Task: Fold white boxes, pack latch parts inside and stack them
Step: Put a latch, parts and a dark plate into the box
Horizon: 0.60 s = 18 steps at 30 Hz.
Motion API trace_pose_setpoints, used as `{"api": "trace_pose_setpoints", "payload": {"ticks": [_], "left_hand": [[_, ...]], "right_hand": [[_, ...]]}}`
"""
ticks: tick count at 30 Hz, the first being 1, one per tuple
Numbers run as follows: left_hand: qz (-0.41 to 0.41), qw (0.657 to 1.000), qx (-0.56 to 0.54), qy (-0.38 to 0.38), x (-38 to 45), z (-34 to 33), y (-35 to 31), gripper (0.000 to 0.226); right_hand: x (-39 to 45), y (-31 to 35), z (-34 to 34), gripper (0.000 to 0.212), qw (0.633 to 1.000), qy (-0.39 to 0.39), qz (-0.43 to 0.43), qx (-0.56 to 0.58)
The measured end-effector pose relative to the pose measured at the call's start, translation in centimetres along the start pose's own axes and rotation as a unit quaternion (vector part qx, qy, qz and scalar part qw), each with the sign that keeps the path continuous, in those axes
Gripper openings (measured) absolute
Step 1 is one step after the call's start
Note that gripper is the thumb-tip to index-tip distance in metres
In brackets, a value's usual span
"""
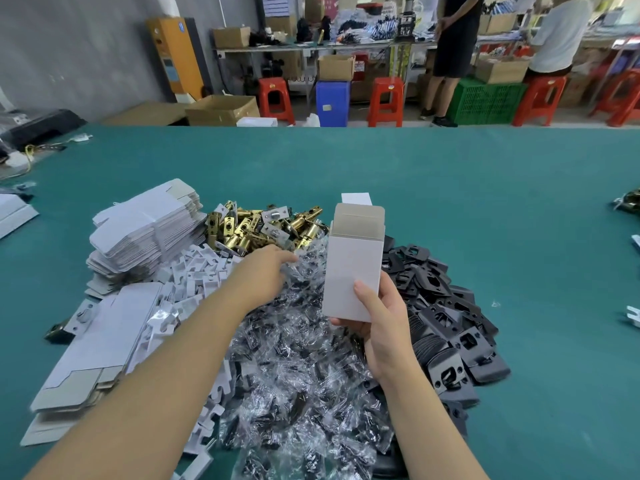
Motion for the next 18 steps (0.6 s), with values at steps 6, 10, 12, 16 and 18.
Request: {"api": "trace_pose_setpoints", "payload": {"ticks": [6,10,12,16,18], "left_hand": [[0.017,0.998,0.007,-0.064,0.6,-0.3,0.4,0.026],[-0.006,0.993,0.043,-0.113,0.5,0.0,0.6,0.022],[-0.012,0.99,0.022,-0.14,0.5,0.2,0.6,0.02],[0.023,0.973,-0.096,-0.206,0.1,1.6,0.0,0.019],[0.049,0.962,-0.162,-0.216,-0.4,2.7,-0.5,0.018]], "right_hand": [[0.1,-0.2,0.1,0.045,1.0,0.003,-0.006,0.004],[0.1,-0.3,0.2,0.043,1.0,0.002,-0.011,0.004],[0.2,-0.3,0.2,0.042,1.0,0.002,-0.012,0.004],[0.1,-0.3,0.2,0.042,1.0,0.005,-0.014,0.01],[0.1,-0.3,0.2,0.041,1.0,0.006,-0.017,0.009]]}}
Point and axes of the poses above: each hand's wrist, its own x-axis towards the middle knuckle, its own z-axis out of the back of the hand, y = z × x, the point moved 1 cm from there along x, towards the middle knuckle, and after that the axes turned 7 degrees about x, right-handed, at the moved point
